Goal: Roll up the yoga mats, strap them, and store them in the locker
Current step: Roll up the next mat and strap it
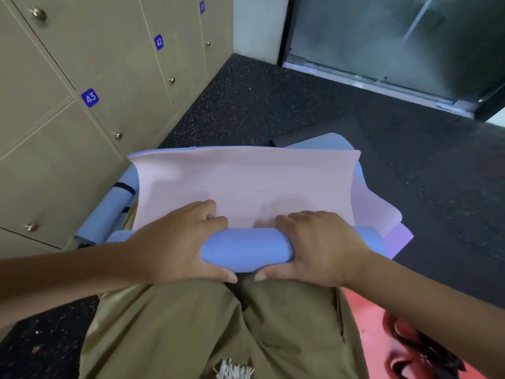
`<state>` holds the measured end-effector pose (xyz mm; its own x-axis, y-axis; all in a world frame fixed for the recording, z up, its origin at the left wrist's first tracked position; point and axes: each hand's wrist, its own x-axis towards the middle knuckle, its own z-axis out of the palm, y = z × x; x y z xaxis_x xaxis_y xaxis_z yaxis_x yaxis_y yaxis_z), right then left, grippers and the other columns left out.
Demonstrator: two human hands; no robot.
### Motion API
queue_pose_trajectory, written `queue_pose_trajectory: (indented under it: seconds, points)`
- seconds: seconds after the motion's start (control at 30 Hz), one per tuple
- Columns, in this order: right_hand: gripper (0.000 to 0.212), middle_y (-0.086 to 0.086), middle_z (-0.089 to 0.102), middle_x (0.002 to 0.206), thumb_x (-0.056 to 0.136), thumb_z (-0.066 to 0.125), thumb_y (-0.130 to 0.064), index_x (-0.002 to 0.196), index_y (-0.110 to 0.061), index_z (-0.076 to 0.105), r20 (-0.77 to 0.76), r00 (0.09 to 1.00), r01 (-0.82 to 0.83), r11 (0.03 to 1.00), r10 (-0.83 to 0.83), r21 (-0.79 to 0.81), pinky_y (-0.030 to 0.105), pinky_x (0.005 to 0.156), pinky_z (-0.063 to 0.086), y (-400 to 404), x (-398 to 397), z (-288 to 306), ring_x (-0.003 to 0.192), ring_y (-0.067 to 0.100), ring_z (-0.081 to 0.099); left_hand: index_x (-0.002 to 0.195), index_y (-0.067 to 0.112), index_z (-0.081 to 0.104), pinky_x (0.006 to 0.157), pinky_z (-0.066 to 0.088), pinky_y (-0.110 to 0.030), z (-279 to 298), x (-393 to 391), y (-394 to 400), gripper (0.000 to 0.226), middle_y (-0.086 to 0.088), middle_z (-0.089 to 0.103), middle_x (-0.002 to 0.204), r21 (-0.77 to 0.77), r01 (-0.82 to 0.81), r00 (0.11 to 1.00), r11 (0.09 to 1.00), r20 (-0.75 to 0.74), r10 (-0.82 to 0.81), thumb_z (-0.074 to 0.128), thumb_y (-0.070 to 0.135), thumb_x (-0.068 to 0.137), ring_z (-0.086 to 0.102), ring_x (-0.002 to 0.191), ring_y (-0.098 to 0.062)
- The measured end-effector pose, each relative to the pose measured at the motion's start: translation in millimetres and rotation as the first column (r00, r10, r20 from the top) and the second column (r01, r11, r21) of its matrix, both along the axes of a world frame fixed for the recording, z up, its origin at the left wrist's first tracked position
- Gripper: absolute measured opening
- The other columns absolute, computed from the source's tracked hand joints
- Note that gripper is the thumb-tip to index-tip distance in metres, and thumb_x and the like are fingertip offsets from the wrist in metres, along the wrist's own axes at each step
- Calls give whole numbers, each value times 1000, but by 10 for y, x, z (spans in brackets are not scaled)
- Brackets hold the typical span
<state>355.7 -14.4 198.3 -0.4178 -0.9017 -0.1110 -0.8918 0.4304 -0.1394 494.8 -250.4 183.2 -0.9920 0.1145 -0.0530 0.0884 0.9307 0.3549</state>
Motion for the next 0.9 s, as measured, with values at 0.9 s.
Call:
queue_pose_trajectory:
  seconds: [0.9]
  points:
    - [72,-17,46,82,73,31,-96,96,-36,64,46,997,66,998,-65,-14,19,59,25,-184,-182,39,83,7,42,106,7,64,56,47,-38,-209,-70,11,55,-10,55,92,-424,-66,940,903,-329,-86,40,56,98,51,71,-29]
